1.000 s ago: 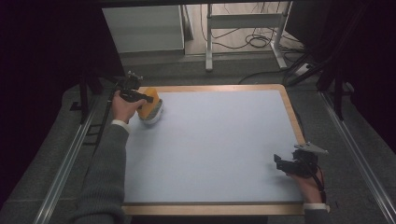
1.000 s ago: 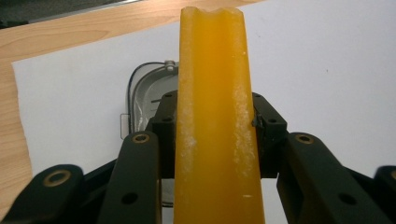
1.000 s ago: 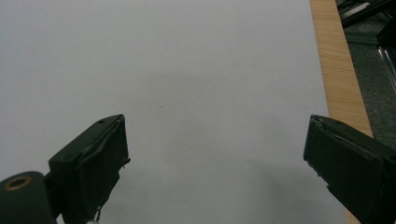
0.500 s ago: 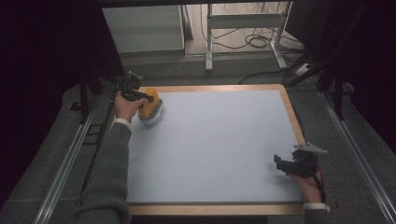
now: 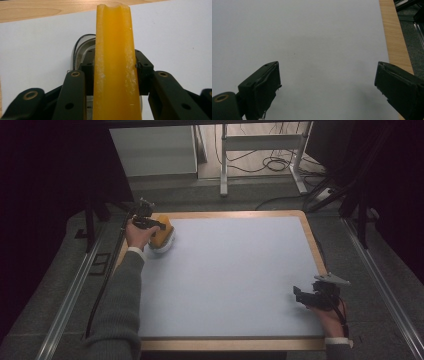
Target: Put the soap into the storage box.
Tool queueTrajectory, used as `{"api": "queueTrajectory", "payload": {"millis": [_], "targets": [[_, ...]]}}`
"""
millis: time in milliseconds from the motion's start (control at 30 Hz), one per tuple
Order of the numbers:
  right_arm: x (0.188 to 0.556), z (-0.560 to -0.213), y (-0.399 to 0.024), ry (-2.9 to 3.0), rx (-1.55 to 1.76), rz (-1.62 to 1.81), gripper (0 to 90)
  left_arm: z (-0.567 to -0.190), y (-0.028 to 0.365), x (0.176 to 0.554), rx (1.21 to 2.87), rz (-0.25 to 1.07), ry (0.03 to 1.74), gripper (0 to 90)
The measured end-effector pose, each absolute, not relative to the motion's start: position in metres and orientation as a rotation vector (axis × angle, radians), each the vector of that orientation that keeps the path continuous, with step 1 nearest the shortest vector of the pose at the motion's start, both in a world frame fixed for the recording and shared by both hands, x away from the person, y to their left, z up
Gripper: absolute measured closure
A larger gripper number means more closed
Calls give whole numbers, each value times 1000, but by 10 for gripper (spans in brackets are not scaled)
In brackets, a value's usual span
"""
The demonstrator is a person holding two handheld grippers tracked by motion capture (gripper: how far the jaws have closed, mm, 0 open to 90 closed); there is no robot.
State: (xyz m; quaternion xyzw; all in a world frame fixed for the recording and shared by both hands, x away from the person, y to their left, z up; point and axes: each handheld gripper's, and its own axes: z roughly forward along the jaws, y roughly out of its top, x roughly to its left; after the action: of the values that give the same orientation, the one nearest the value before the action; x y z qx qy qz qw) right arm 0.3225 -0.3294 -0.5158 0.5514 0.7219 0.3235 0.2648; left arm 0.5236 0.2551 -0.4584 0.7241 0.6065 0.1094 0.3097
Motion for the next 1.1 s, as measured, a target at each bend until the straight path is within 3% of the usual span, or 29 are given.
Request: {"api": "queueTrajectory", "payload": {"millis": [233, 333, 600, 767, 1100], "targets": [[322, -516, -330, 1948, 1494, 872, 65, -471, 259, 526, 1872, 271, 1614, 601], [322, -516, -330, 1947, 1495, 872, 65, -470, 260, 525, 1889, 282, 1615, 491], [322, -516, -329, 1954, 1487, 871, 65, -465, 263, 517, 1916, 322, 1600, 355], [323, -516, -329, 1956, 1490, 875, 65, -457, 267, 512, 1949, 374, 1594, 209], [321, -514, -328, 1952, 1486, 877, 65, -445, 274, 495, 1920, 404, 1522, 174]]}}
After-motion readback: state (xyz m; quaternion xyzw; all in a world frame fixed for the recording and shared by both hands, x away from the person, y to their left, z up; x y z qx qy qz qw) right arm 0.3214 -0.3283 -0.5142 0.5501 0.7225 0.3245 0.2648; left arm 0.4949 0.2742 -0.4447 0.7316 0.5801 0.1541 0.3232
